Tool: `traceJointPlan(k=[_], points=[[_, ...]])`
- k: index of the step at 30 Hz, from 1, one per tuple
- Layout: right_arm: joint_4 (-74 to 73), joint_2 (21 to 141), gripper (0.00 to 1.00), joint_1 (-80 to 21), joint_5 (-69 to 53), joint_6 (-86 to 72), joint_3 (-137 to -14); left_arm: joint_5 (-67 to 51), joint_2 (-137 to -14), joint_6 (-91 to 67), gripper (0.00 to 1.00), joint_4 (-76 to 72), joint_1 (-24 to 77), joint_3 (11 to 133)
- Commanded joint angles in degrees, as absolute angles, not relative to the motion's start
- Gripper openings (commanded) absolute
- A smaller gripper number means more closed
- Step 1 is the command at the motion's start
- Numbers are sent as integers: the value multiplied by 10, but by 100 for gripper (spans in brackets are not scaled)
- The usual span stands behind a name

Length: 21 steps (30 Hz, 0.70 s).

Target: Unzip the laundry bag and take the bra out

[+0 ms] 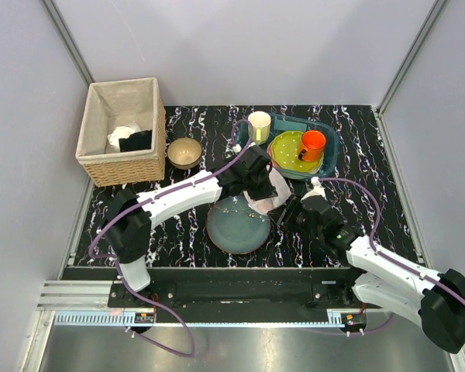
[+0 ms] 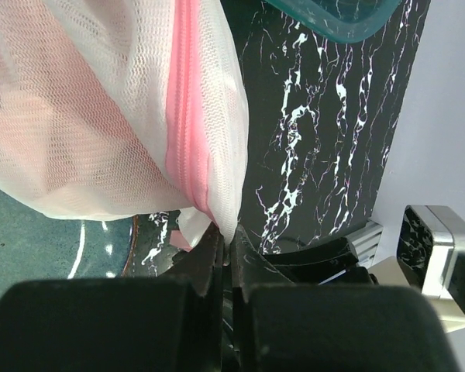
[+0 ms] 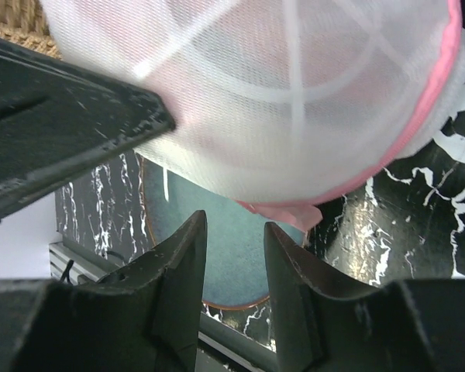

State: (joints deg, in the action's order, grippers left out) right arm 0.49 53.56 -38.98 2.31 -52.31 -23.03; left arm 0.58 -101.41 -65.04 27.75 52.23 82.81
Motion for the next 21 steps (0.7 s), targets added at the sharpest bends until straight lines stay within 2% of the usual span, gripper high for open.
traceJointPlan(k=[1,8,16,21], points=[[73,534,44,-388,29,-521,-239,-17,-1014,-658,0,282,523,834],[84,541,45,-388,40,-517,-239,-12,-1010,-661,0,279,523,831],[90,537,56,-388,55,-516,-222,-6,-1005,-664,0,279,522,830],[97,541,59,-388,59,-512,-217,-7,-1004,-667,0,278,523,831]])
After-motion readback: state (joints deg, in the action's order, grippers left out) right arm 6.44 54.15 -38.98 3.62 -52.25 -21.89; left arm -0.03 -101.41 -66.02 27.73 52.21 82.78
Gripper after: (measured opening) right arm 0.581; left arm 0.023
